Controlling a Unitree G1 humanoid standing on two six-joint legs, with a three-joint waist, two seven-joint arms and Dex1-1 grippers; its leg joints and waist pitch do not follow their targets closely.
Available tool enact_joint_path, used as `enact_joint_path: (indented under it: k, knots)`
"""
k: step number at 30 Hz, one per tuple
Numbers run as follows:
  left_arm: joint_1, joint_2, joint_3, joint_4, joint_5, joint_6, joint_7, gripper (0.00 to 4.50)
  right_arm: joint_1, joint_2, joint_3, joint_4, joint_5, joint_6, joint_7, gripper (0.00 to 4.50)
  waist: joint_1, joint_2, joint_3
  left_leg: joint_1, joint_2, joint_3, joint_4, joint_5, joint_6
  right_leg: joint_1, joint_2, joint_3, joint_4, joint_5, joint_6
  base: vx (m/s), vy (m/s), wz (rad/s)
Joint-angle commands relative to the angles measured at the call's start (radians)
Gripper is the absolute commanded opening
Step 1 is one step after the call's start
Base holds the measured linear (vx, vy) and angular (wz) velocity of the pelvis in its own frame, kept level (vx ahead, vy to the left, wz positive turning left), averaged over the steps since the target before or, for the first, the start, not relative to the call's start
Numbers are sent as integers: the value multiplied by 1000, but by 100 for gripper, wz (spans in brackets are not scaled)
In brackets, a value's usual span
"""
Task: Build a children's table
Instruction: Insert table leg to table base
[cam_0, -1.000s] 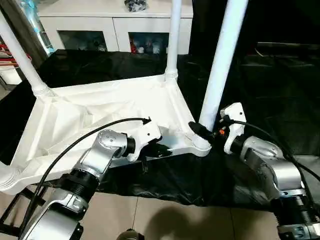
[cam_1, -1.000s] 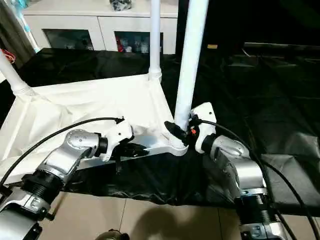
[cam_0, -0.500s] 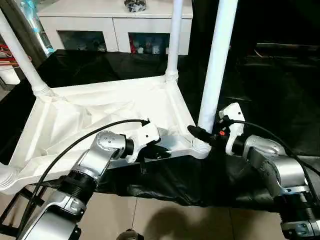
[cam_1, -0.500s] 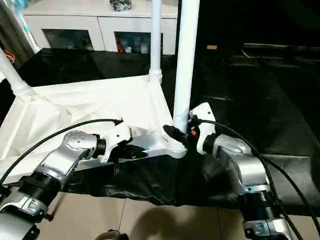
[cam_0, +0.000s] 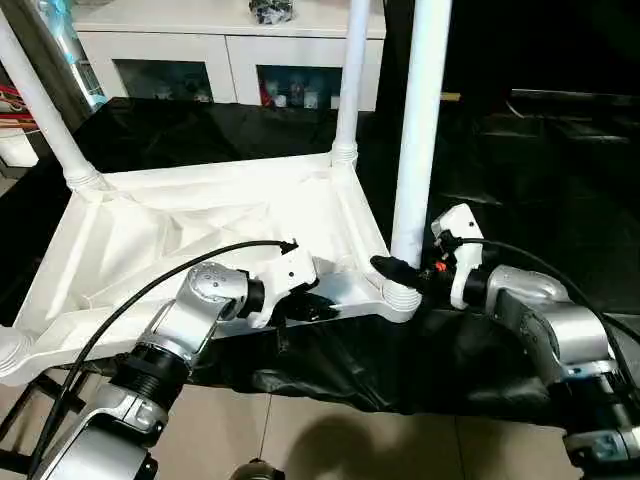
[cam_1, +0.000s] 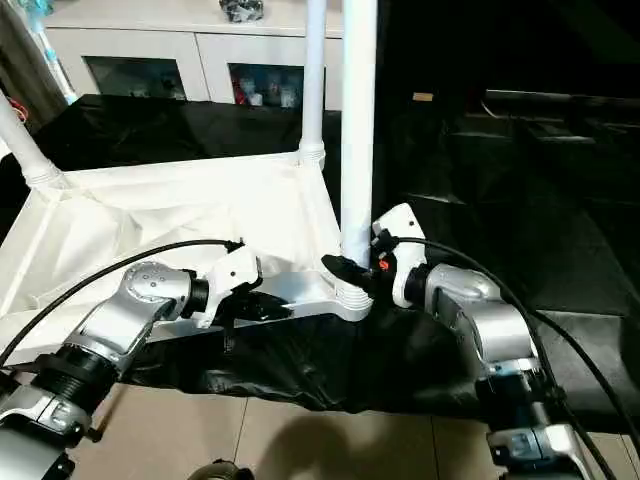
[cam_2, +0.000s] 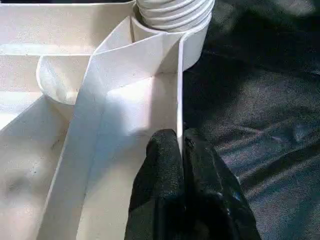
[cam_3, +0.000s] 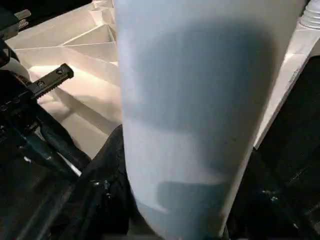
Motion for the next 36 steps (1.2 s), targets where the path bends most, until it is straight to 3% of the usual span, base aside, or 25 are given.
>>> enact_joint_path:
  k: [1, 10, 11, 12, 16, 18, 20, 25, 30, 36]
  knots:
    - [11, 2, 6, -24, -11, 2, 7, 0, 17, 1, 37, 30, -16, 21, 10, 191, 3, -21, -65, 22, 43, -14, -76, -256, 10, 47, -63, 41, -75, -281, -175, 0, 0, 0]
    - [12, 0, 7, -24, -10, -1, 12, 0, 45, 61, -59, 74, 39, -37, -32, 191, 3, -20, -65, 23, 44, -14, -77, -268, 7, 45, -63, 41, -77, -289, -175, 0, 0, 0]
    - [11, 0, 7, -22, -9, -1, 13, 0, 51, 68, -69, 73, 49, -39, -34, 191, 2, -10, -65, 24, 44, -14, -78, -280, 3, 44, -62, 41, -80, -289, -175, 0, 0, 0]
    - [9, -1, 8, -18, -8, -4, 15, 0, 64, 80, -88, 72, 62, -49, -41, 191, 2, -14, -65, 24, 43, -16, -79, -284, 2, 46, -62, 40, -78, -286, -176, 0, 0, 0]
    - [1, -5, 10, -7, -6, -10, 20, 0, 97, 107, -110, 81, 76, -90, -46, 191, 3, -10, -66, 24, 44, -15, -79, -294, 0, 44, -63, 41, -79, -281, -178, 0, 0, 0]
    - [-4, -5, 11, -1, -6, -12, 21, 0, 113, 124, -125, 89, 86, -105, -47, 191, 1, -2, -65, 25, 44, -17, -81, -309, -6, 43, -61, 39, -79, -279, -183, 0, 0, 0]
    - [-6, -6, 10, 3, -5, -14, 22, 0, 129, 139, -141, 98, 94, -120, -52, 191, 2, -5, -66, 25, 44, -17, -81, -315, -7, 45, -62, 40, -79, -276, -185, 0, 0, 0]
    - [-15, -9, 11, 15, -2, -18, 24, 0, 171, 174, -182, 121, 119, -166, -61, 191, 1, 0, -63, 27, 45, -19, -84, -351, -14, 43, -64, 40, -84, -316, -179, 0, 0, 0]
    - [-25, -13, 13, 27, 1, -24, 29, 0, 201, 194, -202, 140, 130, -208, -56, 191, 0, 3, -59, 32, 45, -22, -91, -402, -27, 41, -64, 39, -91, -367, -169, 0, 0, 0]
    - [-29, -16, 16, 38, 4, -31, 36, 0, 230, 190, -188, 122, 116, -241, -46, 191, 0, 2, -56, 38, 46, -25, -96, -432, -34, 43, -67, 42, -99, -412, -156, 0, 0, 0]
